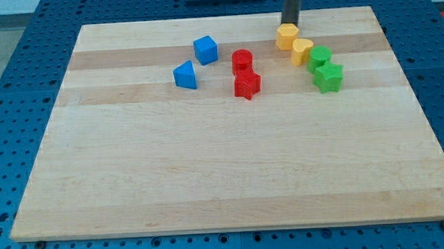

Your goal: Separate the green circle and green star

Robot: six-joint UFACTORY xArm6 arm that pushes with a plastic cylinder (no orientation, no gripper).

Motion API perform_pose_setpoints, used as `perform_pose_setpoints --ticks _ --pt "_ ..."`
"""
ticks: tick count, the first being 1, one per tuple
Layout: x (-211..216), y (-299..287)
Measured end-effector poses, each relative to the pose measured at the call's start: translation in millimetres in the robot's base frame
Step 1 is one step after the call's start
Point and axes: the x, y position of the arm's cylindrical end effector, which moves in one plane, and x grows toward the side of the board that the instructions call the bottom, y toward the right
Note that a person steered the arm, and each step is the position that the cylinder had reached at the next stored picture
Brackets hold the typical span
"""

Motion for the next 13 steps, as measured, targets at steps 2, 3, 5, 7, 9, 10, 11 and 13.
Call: perform_pose_setpoints --ticks 2,3,5,7,9,10,11,13 --pt "7 74" --pt "50 128" --pt "177 117" --pt "158 128" --pt "126 117" --pt "146 91" --pt "156 54" --pt "151 73"
